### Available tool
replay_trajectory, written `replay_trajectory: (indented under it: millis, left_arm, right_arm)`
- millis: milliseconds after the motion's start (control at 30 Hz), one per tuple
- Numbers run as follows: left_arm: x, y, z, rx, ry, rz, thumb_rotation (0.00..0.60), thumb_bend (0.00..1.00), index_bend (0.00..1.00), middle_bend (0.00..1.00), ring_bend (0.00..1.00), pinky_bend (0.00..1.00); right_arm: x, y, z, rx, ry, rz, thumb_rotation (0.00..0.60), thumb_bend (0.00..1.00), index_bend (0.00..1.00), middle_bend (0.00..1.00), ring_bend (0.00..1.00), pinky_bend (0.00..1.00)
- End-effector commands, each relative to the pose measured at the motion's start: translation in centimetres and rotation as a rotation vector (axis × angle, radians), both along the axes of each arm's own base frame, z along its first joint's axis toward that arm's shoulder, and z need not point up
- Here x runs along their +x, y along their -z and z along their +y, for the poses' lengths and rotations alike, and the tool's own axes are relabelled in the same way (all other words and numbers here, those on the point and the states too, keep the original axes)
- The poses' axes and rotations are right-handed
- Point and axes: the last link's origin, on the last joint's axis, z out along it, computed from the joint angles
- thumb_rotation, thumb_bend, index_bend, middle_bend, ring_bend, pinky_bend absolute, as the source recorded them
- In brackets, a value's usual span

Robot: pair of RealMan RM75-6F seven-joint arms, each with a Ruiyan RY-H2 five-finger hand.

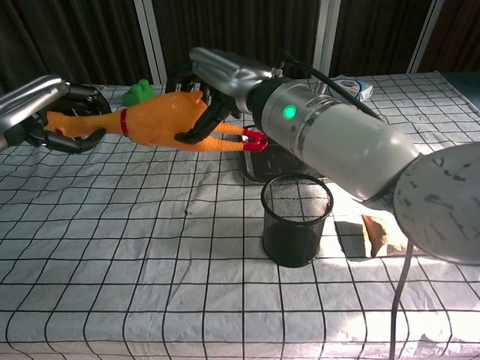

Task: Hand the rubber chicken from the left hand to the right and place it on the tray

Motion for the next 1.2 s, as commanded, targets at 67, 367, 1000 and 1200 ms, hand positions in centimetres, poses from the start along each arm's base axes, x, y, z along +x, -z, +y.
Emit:
replay_trajectory:
  millis: [67,367,1000,1200]
  left_arm:
    - [0.0,0.0,0.1,0.003,0.001,0.005,0.600,0.74,0.67,0.77,0.49,0.46]
    - [-0.1,-0.3,0.3,0.015,0.012,0.005,0.600,0.74,0.67,0.77,0.49,0.45]
    - [0.9,0.2,0.1,0.015,0.025,-0.002,0.600,0.78,0.69,0.78,0.49,0.44]
    - [0.9,0.1,0.1,0.015,0.019,-0.004,0.600,0.78,0.69,0.78,0.49,0.45]
  right_arm:
    - [-0.8,0.2,0.5,0.158,0.038,0.026,0.600,0.32,0.26,0.46,0.32,0.44]
    - [-0.4,-0.7,0.0,0.220,0.032,0.009,0.600,0.19,0.00,0.00,0.00,0.00]
    - [1.2,1.8,0.8,0.162,0.054,-0.115,0.600,0.20,0.53,0.52,0.43,0.41]
    - [1.4,2.6,1.0,0.078,0.056,-0.074,0.600,0.32,0.84,0.77,0.71,0.68]
